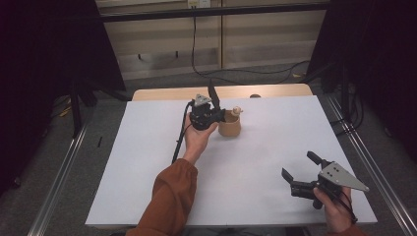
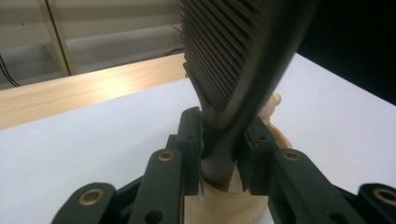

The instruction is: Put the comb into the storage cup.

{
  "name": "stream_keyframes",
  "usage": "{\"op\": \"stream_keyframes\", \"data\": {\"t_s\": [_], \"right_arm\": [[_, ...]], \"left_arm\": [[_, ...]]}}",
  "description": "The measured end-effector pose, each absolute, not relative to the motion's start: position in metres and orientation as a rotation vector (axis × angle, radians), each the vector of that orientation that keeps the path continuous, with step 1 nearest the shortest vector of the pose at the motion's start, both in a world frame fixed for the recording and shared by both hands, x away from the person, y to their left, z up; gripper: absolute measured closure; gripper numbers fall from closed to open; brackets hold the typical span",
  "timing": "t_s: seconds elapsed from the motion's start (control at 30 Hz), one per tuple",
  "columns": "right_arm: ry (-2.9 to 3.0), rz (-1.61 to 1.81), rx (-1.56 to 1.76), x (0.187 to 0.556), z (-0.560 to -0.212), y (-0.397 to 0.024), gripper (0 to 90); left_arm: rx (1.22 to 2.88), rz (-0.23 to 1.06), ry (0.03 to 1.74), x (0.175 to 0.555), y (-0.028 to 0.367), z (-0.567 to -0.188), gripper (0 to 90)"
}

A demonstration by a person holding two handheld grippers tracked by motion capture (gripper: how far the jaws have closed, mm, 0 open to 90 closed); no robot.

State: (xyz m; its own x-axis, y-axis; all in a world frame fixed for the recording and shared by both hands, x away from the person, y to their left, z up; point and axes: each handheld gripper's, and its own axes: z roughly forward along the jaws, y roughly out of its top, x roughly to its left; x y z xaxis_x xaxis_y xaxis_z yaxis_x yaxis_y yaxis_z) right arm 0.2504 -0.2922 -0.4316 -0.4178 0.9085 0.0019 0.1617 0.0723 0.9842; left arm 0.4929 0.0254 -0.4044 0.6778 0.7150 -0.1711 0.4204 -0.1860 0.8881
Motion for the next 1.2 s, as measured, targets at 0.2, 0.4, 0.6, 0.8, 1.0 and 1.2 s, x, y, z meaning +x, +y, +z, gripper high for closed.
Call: {"op": "stream_keyframes", "data": {"t_s": [0.2,0.4,0.6,0.8,1.0,1.2], "right_arm": [[1.679,1.399,1.076,0.2506,-0.4316,-0.2923,0.0],[1.682,1.399,1.074,0.2504,-0.4317,-0.2921,0.0],[1.683,1.401,1.075,0.2503,-0.4318,-0.2918,0.0],[1.685,1.399,1.079,0.2508,-0.4322,-0.2918,0.0],[1.687,1.401,1.078,0.2506,-0.4322,-0.2917,0.0],[1.688,1.4,1.078,0.2509,-0.4324,-0.2917,0.0]], "left_arm": [[1.829,0.341,0.889,0.4902,0.0213,-0.4062,72.9],[1.826,0.342,0.894,0.49,0.0224,-0.4066,72.8],[1.817,0.35,0.893,0.492,0.0259,-0.4091,71.8],[1.847,0.363,0.862,0.4912,0.0256,-0.4107,68.9],[1.84,0.371,0.863,0.4902,0.0266,-0.4123,62.8],[1.835,0.365,0.863,0.4892,0.0265,-0.4115,55.6]]}}
